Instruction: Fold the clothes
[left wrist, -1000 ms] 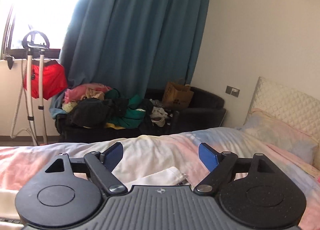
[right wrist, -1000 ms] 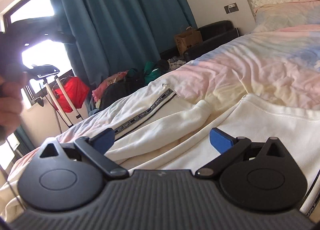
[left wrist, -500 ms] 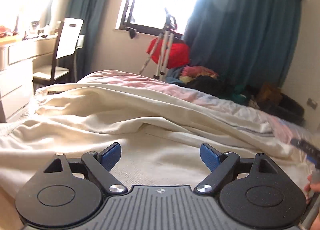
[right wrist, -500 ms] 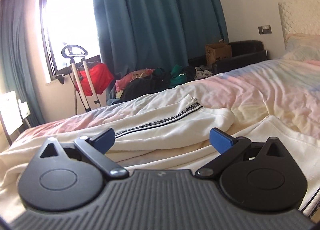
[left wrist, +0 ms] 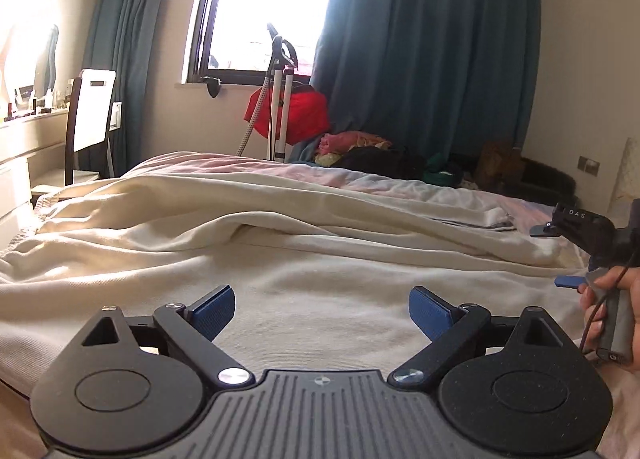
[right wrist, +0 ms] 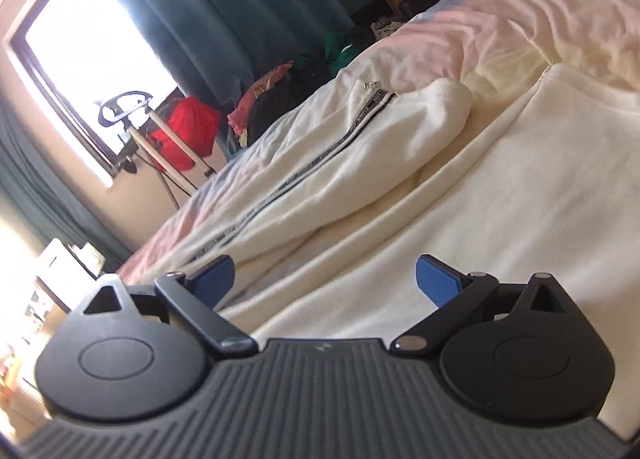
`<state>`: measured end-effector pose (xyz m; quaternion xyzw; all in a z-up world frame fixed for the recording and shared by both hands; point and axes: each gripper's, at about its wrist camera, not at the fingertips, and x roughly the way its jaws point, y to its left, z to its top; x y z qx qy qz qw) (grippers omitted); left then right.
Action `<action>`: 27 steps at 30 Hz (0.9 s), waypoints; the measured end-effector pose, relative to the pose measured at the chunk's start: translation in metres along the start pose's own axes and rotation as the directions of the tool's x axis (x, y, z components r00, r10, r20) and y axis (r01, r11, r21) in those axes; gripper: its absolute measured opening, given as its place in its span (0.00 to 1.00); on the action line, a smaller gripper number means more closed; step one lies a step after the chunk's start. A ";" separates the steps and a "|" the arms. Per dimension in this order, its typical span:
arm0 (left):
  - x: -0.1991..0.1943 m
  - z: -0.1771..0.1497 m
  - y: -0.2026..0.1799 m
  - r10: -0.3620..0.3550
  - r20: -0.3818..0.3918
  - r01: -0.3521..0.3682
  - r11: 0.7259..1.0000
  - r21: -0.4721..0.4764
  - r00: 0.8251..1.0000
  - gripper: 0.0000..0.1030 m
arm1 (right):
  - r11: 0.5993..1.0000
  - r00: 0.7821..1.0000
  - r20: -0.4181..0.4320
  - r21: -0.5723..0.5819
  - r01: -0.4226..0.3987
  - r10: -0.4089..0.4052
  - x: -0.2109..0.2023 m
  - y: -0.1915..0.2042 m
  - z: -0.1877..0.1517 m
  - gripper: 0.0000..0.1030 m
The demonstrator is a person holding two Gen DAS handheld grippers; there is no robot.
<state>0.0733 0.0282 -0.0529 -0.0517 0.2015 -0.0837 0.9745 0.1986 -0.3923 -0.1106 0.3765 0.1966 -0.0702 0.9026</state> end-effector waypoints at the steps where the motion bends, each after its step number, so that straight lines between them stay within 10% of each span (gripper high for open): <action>1: 0.004 -0.002 0.002 0.005 0.002 -0.005 1.000 -0.007 1.000 0.92 | 1.000 1.000 0.019 0.021 -0.008 0.008 0.007 -0.003 0.009 0.97; 13: 0.055 -0.016 0.023 -0.078 -0.019 0.076 0.993 -0.096 0.997 0.93 | 0.952 0.973 0.003 0.208 0.226 -0.231 0.120 -0.058 0.077 0.73; 14: 0.056 -0.016 0.024 -0.094 -0.010 0.093 0.990 -0.106 0.996 0.93 | 0.955 0.973 0.007 0.194 0.226 -0.231 0.126 -0.052 0.085 0.61; 15: 0.056 -0.016 0.024 -0.108 -0.005 0.107 0.988 -0.113 0.994 0.93 | 0.956 0.970 0.008 0.169 0.238 -0.243 0.131 -0.042 0.094 0.21; 16: 0.057 -0.016 0.024 -0.122 0.001 0.122 0.985 -0.120 0.992 0.93 | 0.961 0.968 0.026 0.131 0.245 -0.250 0.134 -0.028 0.105 0.11; 22: 0.051 -0.015 0.026 -0.161 0.016 0.162 0.976 -0.144 0.987 0.93 | 0.975 0.952 0.230 -0.041 0.220 -0.205 0.112 0.053 0.181 0.06; 27: 0.040 -0.013 0.022 -0.146 0.028 0.148 0.982 -0.120 0.989 0.93 | 0.944 0.923 0.261 -0.090 0.316 -0.284 0.089 0.029 0.185 0.05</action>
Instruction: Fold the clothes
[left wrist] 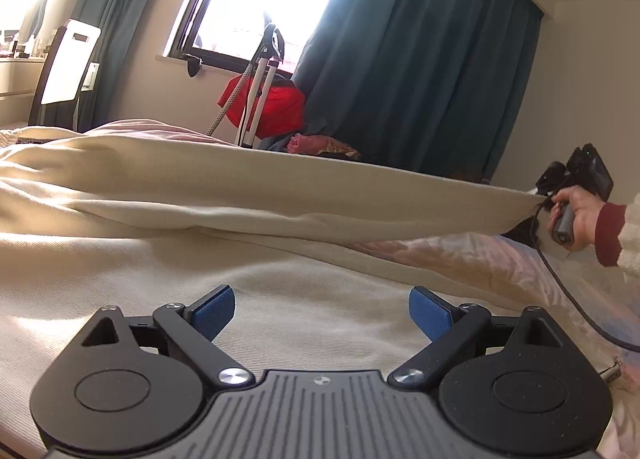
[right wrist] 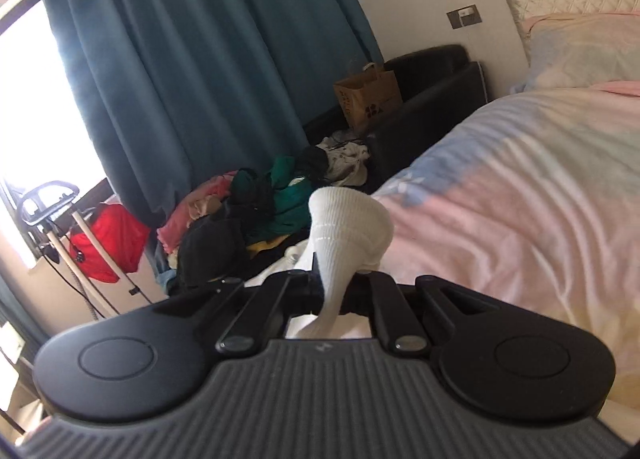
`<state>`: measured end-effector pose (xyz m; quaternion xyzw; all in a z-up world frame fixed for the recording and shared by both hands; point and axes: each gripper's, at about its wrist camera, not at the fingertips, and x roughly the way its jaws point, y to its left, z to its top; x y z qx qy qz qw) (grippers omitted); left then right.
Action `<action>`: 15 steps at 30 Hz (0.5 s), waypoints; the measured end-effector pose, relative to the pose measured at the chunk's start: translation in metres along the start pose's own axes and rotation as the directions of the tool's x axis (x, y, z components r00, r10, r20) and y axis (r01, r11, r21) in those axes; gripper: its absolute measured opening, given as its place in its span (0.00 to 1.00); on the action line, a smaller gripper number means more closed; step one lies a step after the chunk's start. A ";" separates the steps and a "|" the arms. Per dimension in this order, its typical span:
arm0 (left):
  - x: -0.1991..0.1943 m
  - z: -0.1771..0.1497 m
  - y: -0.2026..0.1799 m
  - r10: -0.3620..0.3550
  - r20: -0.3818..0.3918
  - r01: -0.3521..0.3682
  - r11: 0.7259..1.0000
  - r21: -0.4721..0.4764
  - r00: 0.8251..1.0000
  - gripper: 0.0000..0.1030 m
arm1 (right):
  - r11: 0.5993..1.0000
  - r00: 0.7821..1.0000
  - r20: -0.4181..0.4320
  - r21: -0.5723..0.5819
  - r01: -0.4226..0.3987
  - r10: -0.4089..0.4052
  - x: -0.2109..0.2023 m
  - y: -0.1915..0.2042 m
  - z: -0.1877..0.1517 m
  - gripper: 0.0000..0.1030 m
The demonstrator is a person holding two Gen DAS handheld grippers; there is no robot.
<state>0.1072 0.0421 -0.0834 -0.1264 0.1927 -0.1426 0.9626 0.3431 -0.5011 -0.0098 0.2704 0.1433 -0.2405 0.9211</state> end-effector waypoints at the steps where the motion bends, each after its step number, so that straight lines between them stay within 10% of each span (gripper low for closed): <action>1: -0.002 0.000 -0.001 0.002 0.001 -0.002 1.000 0.004 1.000 0.93 | 0.999 0.999 -0.022 0.016 0.030 -0.029 0.000 -0.018 -0.010 0.06; 7: -0.007 0.001 -0.005 0.021 0.014 -0.022 0.999 0.024 1.000 0.93 | 0.987 0.977 -0.171 0.080 0.143 -0.127 0.000 -0.103 -0.067 0.06; 15: -0.013 0.008 -0.002 0.058 0.012 -0.058 0.998 -0.006 0.998 0.93 | 0.996 0.992 -0.102 0.052 0.074 -0.068 -0.021 -0.095 -0.047 0.06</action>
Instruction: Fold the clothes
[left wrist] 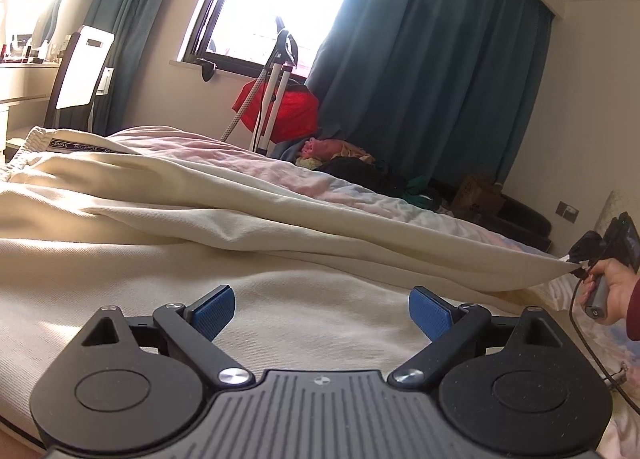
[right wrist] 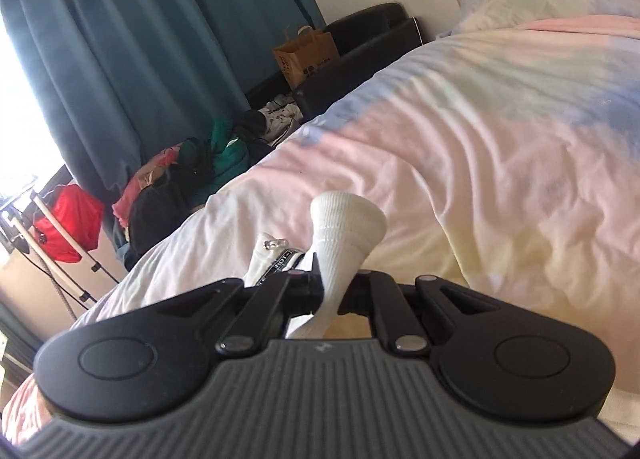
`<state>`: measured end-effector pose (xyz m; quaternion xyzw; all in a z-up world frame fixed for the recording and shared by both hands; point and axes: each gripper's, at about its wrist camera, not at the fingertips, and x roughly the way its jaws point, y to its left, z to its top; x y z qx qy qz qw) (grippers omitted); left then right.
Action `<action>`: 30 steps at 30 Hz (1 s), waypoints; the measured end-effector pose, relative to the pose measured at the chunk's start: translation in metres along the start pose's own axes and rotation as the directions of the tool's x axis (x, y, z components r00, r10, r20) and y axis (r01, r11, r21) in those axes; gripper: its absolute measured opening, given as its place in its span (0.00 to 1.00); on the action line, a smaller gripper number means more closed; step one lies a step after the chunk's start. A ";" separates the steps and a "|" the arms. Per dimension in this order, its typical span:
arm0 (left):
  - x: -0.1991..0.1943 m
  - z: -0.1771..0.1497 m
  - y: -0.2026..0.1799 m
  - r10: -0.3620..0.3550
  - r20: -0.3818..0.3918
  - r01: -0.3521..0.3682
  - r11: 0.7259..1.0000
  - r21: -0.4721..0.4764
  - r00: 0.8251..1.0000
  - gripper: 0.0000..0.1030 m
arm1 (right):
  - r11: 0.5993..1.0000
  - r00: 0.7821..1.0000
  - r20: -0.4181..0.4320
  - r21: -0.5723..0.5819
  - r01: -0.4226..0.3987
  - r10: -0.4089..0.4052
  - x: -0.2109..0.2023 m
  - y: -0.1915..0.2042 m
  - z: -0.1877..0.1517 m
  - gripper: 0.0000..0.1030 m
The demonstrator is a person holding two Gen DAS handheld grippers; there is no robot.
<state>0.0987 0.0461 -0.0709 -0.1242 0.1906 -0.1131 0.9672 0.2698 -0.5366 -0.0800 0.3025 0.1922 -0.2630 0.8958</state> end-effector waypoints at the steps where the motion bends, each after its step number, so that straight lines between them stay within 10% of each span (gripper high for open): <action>1: -0.001 0.001 -0.001 0.017 0.008 -0.018 1.000 0.011 1.000 0.93 | 1.000 1.000 -0.014 -0.002 0.015 -0.015 0.002 -0.005 -0.004 0.06; 8: -0.006 -0.002 -0.011 0.032 0.011 -0.033 0.997 0.067 0.999 0.90 | 0.982 0.990 -0.125 -0.183 0.038 -0.062 0.013 -0.025 -0.047 0.14; 11: -0.008 -0.003 -0.018 0.030 0.017 -0.032 0.993 0.113 0.999 0.90 | 0.973 0.986 -0.169 -0.229 -0.038 -0.001 0.000 -0.016 -0.042 0.62; 12: -0.010 -0.003 -0.020 0.031 0.019 -0.033 0.992 0.123 0.999 0.90 | 0.968 0.985 -0.170 -0.242 -0.070 0.028 -0.010 -0.011 -0.039 0.94; 13: -0.012 -0.003 -0.023 0.035 0.025 -0.038 0.990 0.134 0.999 0.90 | 0.950 0.985 -0.162 -0.294 -0.109 0.063 -0.026 0.000 -0.039 1.00; 19: -0.037 0.000 -0.038 0.035 0.079 -0.050 0.980 0.194 0.996 0.96 | 0.776 0.950 -0.164 -0.548 -0.312 0.266 -0.144 0.063 -0.065 1.00; 30: -0.099 0.007 -0.048 0.068 0.100 -0.090 0.966 0.244 0.993 1.00 | 0.662 0.896 -0.191 -0.616 -0.427 0.400 -0.295 0.073 -0.153 1.00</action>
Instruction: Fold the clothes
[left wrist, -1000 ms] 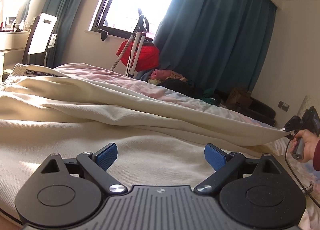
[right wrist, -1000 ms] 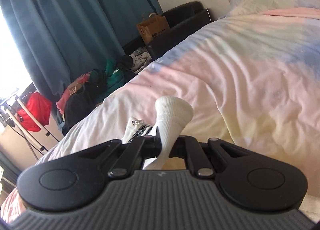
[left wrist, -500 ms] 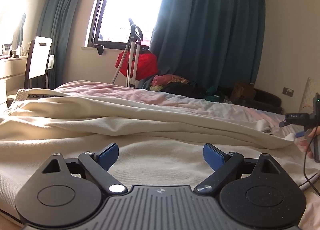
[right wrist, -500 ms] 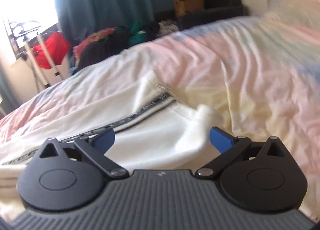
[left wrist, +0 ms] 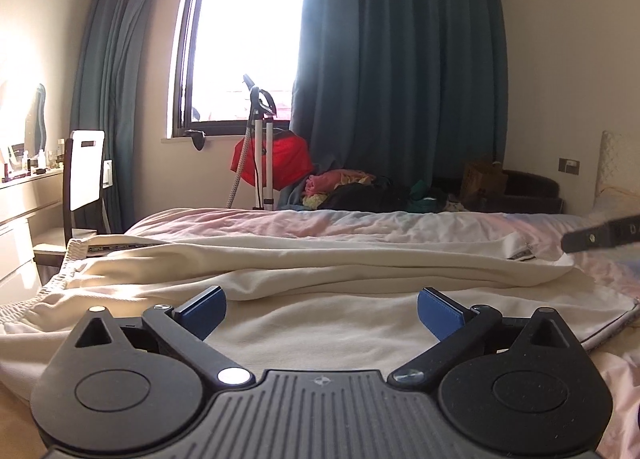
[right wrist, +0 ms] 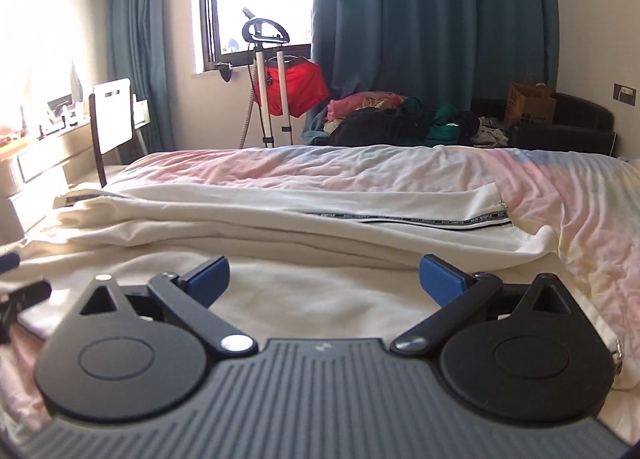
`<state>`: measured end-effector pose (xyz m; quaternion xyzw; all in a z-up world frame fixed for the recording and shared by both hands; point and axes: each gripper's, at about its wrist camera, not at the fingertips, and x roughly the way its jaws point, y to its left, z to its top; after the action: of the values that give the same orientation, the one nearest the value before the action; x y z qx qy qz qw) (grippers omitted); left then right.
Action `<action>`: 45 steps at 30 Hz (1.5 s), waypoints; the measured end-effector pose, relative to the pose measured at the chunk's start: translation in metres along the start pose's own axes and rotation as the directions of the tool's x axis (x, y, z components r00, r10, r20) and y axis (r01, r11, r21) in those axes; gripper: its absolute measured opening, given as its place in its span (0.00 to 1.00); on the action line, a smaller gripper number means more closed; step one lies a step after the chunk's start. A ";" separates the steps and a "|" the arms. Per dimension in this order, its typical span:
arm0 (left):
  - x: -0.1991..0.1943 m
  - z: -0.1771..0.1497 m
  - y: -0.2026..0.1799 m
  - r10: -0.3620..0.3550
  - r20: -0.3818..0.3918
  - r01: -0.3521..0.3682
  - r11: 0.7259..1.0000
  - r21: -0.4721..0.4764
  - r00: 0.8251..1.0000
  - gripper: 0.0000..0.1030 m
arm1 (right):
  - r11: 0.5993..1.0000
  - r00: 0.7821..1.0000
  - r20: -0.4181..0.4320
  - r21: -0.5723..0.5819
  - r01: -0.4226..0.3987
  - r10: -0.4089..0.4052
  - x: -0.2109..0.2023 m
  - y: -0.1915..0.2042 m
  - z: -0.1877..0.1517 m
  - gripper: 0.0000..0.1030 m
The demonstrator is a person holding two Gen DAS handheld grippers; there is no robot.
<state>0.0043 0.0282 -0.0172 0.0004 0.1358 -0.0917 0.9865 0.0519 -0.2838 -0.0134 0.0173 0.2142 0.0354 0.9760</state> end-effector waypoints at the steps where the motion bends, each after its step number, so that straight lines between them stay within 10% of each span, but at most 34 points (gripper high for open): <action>1: -0.003 0.001 0.003 0.008 -0.005 -0.008 1.000 -0.024 1.000 1.00 | 1.000 1.000 0.007 -0.008 -0.004 0.004 -0.006 0.005 -0.006 1.00; 15: -0.008 0.002 0.086 0.118 -0.293 -0.195 0.949 -0.249 0.949 1.00 | 1.000 0.999 0.038 -0.003 0.021 -0.021 -0.009 -0.001 -0.015 1.00; 19: -0.012 0.006 0.143 0.146 -0.410 -0.311 0.875 -0.371 0.900 1.00 | 1.000 0.999 0.032 -0.001 0.028 -0.028 -0.004 -0.005 -0.014 1.00; 29: -0.007 -0.020 0.271 0.168 -0.615 -0.586 0.568 -0.578 0.770 1.00 | 0.996 0.998 -0.003 0.066 0.062 -0.062 0.007 -0.016 -0.014 1.00; 32: 0.001 -0.031 0.288 0.263 -0.628 -0.650 0.545 -0.529 0.732 1.00 | 0.995 0.997 -0.023 0.070 0.077 -0.075 0.011 -0.017 -0.015 1.00; 36: 0.003 -0.034 0.293 0.304 -0.582 -0.641 0.530 -0.555 0.754 1.00 | 0.993 0.995 -0.041 0.072 0.095 -0.092 0.013 -0.019 -0.017 1.00; 45: -0.009 -0.011 0.264 0.285 -0.360 -0.455 0.649 -0.610 0.889 1.00 | 0.987 0.989 -0.060 0.086 0.139 -0.134 0.014 -0.022 -0.016 1.00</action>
<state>0.0409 0.2893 -0.0323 -0.3212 0.2705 0.1696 0.8915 0.0588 -0.3048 -0.0348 0.0454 0.2423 -0.0410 0.9683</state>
